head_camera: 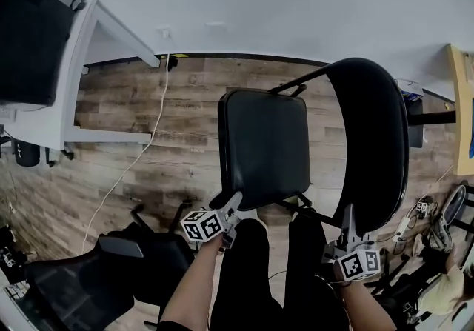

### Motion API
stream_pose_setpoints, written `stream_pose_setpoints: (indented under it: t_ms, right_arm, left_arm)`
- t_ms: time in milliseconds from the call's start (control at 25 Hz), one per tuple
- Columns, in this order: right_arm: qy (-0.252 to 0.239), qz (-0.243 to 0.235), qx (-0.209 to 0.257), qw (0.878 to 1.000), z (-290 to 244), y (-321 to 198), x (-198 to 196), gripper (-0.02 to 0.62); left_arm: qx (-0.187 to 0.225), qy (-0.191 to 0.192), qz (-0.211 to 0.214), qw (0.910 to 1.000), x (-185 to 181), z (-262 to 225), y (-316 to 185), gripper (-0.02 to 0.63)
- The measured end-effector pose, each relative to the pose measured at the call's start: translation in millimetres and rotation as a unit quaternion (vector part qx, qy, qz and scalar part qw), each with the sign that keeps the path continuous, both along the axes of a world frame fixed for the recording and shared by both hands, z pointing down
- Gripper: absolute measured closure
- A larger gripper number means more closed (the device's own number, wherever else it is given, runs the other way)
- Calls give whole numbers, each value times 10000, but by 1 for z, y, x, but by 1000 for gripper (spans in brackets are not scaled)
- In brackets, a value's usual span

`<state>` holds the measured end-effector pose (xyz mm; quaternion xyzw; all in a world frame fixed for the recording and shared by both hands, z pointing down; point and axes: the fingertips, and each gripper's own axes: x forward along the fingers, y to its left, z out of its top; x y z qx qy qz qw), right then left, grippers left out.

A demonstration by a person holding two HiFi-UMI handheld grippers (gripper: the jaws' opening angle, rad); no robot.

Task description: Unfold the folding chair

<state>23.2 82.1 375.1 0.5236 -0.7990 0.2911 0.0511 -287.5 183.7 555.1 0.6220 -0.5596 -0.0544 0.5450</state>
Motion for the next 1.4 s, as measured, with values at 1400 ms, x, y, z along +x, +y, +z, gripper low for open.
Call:
stream_pose_setpoints:
  t_ms: [1400]
  right_arm:
    - [-973, 194, -823, 9917, 104, -35, 40, 518]
  left_arm:
    - [-303, 673, -458, 9962, -69, 133, -10, 324]
